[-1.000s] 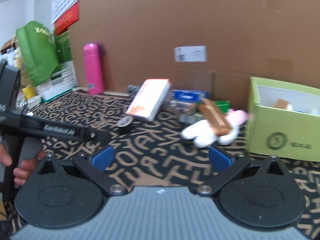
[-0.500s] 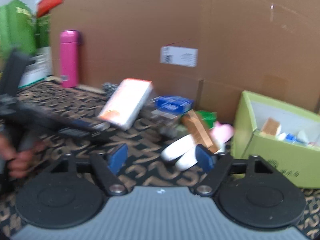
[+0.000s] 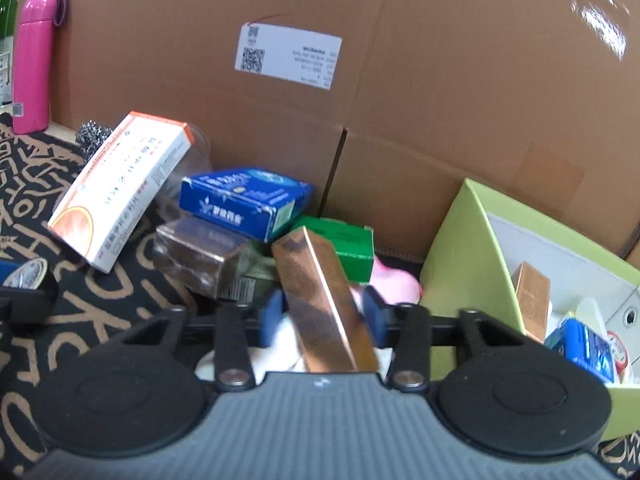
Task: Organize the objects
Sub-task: 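Grasp the black tape roll with the left tool while the right tool grasps the copper-brown box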
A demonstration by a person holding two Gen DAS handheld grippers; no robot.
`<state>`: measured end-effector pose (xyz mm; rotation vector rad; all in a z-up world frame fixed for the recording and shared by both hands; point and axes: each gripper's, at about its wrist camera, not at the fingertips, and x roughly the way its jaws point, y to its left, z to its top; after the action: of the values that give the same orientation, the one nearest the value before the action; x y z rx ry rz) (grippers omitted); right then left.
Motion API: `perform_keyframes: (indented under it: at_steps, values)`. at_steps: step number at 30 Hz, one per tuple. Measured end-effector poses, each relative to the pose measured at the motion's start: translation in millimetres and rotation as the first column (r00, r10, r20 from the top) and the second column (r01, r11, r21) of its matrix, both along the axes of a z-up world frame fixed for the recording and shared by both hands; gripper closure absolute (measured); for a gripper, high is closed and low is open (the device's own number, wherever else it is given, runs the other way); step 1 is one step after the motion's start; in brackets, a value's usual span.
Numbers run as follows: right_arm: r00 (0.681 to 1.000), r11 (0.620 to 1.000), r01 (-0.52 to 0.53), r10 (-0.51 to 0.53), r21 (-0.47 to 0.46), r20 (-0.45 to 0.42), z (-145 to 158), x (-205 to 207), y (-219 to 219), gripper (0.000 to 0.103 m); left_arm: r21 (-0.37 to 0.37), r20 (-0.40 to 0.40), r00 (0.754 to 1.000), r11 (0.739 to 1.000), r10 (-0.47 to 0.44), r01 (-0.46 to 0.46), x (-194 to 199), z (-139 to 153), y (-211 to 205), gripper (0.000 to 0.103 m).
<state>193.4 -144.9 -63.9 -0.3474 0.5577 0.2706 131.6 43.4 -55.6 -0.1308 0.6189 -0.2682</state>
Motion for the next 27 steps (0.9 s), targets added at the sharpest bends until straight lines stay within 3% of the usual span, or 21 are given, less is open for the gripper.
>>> perform_keyframes:
  at_steps: [5, 10, 13, 16, 20, 24, 25, 27]
  values:
    - [0.999, 0.997, -0.040, 0.038, 0.062, 0.024, 16, -41, -15, 0.077, 0.034, 0.010, 0.999, 0.999, -0.040, 0.040, -4, 1, -6, 0.069]
    - [0.986, 0.970, -0.097, 0.123, 0.222, -0.109, 26, -81, -38, 0.079, -0.048, -0.046, 0.988, 0.988, -0.147, 0.145, -19, 5, -14, 0.069]
    - [0.966, 0.937, -0.120, 0.186, 0.328, -0.178, 28, -103, -51, 0.079, -0.035, -0.050, 0.977, 0.978, -0.209, 0.208, -41, 6, -24, 0.069]
    - [0.970, 0.936, -0.116, 0.180, 0.332, -0.166, 24, -114, -52, 0.079, 0.004, -0.044, 0.983, 0.984, -0.180, 0.180, -54, 4, -34, 0.069]
    - [0.973, 0.932, -0.078, 0.149, 0.353, -0.179, 12, -114, -56, 0.074, 0.027, -0.032, 0.990, 0.990, -0.135, 0.136, -57, 7, -34, 0.056]
    - [0.974, 0.922, -0.068, 0.145, 0.382, -0.176, 6, -112, -62, 0.066, 0.032, -0.039, 0.992, 0.992, -0.122, 0.124, -56, 10, -34, 0.056]
    - [0.975, 0.919, -0.059, 0.136, 0.389, -0.173, 5, -110, -63, 0.062, 0.033, -0.045, 0.992, 0.992, -0.120, 0.122, -55, 10, -36, 0.056]
    - [0.980, 0.915, -0.028, 0.104, 0.402, -0.170, 4, -106, -64, 0.042, 0.037, -0.051, 0.991, 0.991, -0.124, 0.126, -56, 10, -40, 0.053]
